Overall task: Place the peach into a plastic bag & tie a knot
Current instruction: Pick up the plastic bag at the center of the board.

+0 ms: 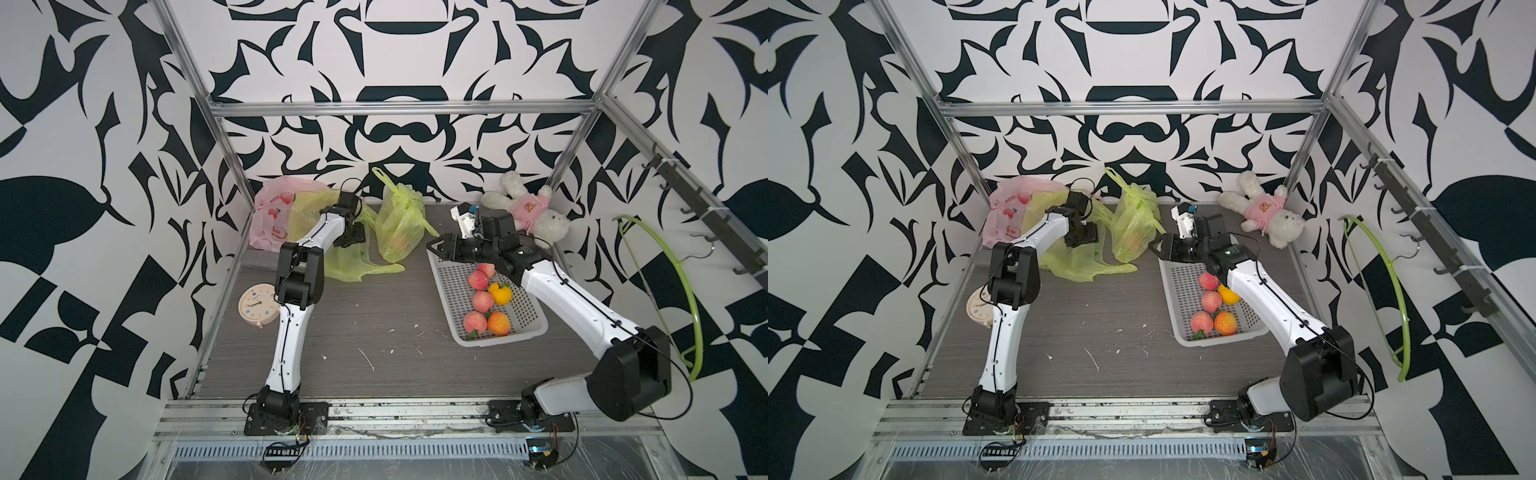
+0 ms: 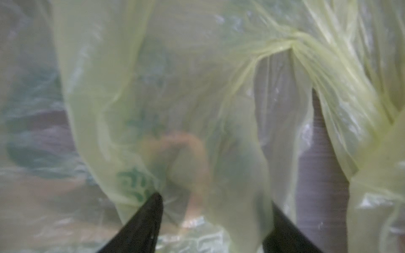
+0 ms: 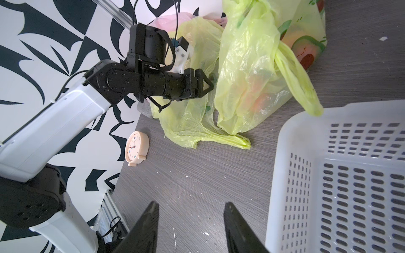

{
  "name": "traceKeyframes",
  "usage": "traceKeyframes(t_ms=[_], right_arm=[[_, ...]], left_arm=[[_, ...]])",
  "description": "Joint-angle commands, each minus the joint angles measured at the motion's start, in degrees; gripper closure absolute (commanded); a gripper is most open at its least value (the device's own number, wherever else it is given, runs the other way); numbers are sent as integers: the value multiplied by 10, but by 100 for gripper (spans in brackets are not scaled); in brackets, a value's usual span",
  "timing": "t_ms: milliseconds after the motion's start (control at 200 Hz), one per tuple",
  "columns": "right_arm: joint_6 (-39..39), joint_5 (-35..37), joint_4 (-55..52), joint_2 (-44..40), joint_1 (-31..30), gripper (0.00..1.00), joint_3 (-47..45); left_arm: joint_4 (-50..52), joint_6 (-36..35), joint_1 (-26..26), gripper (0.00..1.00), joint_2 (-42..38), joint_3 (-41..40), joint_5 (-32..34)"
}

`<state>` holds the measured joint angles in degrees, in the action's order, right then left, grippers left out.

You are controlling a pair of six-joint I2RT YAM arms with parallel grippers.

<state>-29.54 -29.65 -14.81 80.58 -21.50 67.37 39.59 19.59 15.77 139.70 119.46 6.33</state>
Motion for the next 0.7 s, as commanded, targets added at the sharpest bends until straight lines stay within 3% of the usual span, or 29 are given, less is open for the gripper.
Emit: traceKeyframes(t_ms=[0, 225, 410, 580, 695], right_arm=[[7, -10, 13, -20, -2, 51, -8], [6, -15, 16, -22, -2, 54, -20], [13, -6, -1, -22, -1, 54, -22], [29, 25, -41, -31, 0, 54, -22], [31, 10, -55, -28, 0, 50, -22]], left_arm=[[31, -3, 0, 41, 5, -18, -8], [17, -2, -8, 64, -20, -37, -43], [16, -7, -12, 100, -60, -47, -59], [34, -21, -14, 100, -137, -67, -60], [54, -25, -16, 100, -201, -102, -71]])
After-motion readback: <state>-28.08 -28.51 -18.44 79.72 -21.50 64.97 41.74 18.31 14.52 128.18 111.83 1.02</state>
